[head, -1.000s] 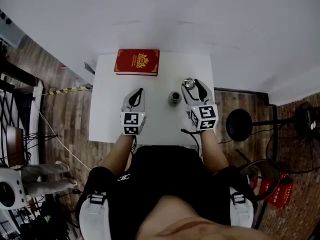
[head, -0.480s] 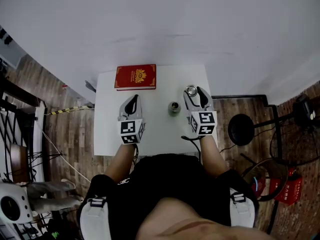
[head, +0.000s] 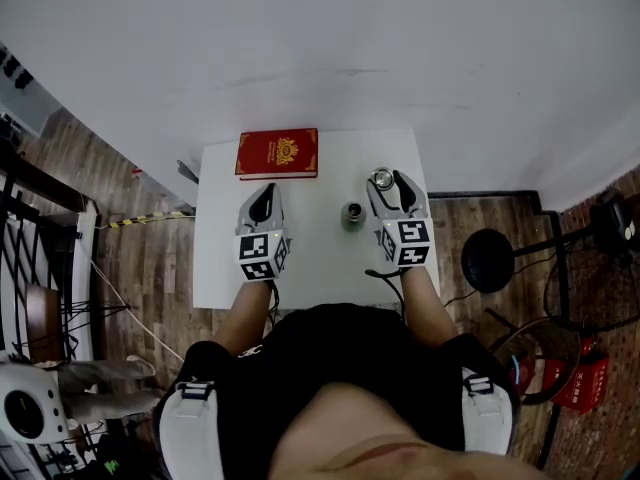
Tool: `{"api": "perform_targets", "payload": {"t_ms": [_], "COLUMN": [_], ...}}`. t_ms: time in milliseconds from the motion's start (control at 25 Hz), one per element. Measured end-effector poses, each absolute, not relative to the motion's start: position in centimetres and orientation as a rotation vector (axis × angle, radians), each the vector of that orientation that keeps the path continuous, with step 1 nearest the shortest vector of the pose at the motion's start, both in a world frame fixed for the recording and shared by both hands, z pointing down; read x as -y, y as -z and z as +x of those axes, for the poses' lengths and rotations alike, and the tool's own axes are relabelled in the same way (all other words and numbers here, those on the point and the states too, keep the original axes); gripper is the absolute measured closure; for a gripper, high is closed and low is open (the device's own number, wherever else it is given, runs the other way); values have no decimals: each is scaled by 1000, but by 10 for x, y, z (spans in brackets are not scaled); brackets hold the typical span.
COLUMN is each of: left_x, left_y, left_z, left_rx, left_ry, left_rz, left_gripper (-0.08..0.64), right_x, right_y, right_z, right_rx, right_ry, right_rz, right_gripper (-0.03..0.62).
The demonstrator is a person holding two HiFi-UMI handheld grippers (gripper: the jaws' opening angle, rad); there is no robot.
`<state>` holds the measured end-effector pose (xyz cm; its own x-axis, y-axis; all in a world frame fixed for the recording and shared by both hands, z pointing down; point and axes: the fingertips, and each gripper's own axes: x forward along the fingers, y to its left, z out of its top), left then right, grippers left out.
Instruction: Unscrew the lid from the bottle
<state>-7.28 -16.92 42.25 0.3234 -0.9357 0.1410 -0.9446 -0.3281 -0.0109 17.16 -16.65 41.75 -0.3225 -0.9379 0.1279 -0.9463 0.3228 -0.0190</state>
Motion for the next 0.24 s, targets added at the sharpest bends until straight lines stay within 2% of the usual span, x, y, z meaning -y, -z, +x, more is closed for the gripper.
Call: {"api": "perform_targets", "payload": {"t_ms": [240], "left_x": [169], "left_y": [-413], "left_z": [-81], "left_rx": [1789], "left_ry": [-111], "left_rz": [2480], "left_gripper": [506], "right_x": [162], "right_y": [-411], "right_z": [165], "right_rx": [2490], "right_ry": [-101], "right_rz": [1748], "right_gripper": [348]}}
